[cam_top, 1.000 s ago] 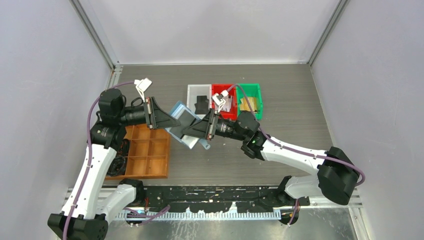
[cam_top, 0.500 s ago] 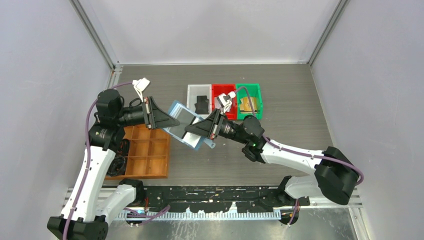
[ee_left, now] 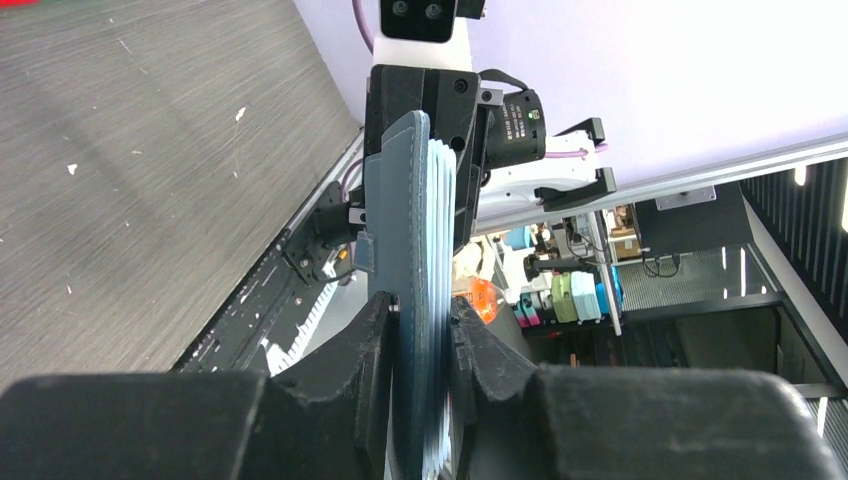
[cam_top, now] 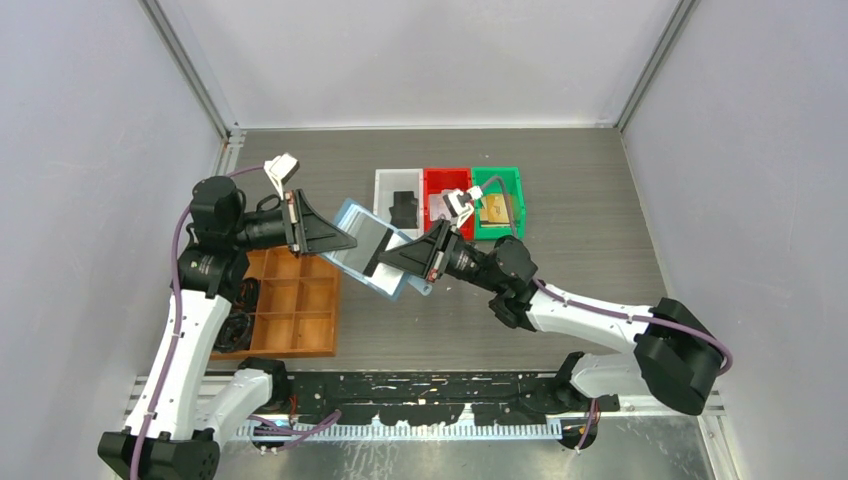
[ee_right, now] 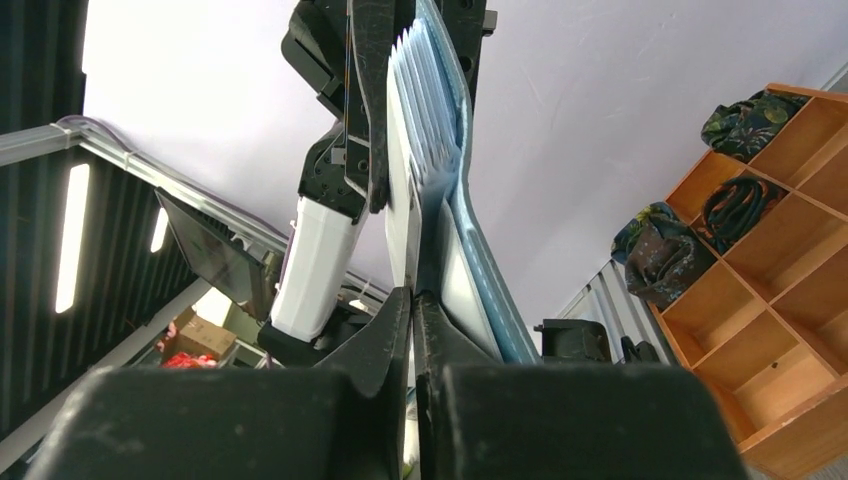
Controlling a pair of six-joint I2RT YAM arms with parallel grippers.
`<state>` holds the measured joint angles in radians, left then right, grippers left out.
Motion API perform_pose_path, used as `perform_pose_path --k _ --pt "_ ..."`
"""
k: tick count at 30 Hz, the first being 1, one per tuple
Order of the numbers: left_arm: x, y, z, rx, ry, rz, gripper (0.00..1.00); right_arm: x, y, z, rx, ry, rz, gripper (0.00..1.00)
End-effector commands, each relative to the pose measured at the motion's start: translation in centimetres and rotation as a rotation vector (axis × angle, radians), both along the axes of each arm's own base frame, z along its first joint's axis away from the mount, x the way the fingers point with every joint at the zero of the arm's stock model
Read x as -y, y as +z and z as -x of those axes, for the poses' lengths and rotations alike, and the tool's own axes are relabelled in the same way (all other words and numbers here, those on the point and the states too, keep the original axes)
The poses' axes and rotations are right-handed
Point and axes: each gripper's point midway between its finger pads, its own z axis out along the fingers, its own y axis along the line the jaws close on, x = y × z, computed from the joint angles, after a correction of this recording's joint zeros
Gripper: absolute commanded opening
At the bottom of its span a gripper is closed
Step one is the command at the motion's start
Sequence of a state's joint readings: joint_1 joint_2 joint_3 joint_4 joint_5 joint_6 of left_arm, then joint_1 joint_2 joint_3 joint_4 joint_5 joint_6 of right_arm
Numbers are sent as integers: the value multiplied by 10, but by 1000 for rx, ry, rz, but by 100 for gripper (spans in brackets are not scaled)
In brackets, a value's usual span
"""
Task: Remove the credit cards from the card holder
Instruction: Remove the credit card from the card holder.
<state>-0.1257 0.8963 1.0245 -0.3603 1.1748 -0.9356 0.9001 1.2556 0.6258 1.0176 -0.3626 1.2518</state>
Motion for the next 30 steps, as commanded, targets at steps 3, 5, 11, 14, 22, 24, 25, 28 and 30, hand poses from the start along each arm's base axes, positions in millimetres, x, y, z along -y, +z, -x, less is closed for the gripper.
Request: perform_pose_path --k 3,5,11,14,22,24,25,28,30 --pt "-2 26 13 100 -47 36 0 13 13 -4 41 -62 -33 2" --pt "-2 26 12 98 -45 36 0 12 15 -4 41 -59 -32 4" --pt "-2 28 12 112 -39 36 0 5 24 -4 26 -23 -45 37" --pt "-2 28 12 115 -32 36 0 2 28 -5 23 -16 -64 43" --pt "-2 33 13 124 -30 40 0 -6 32 -6 13 10 -95 27" --pt "-2 33 13 130 -30 40 0 -4 30 -5 12 9 -96 18" --pt "-2 34 13 133 -31 39 0 -3 29 -5 10 4 -93 15" --pt "-4 36 10 145 -21 38 0 4 25 -1 18 -9 -75 7" --pt "-5 38 8 156 -16 36 0 9 21 2 22 -22 -59 4"
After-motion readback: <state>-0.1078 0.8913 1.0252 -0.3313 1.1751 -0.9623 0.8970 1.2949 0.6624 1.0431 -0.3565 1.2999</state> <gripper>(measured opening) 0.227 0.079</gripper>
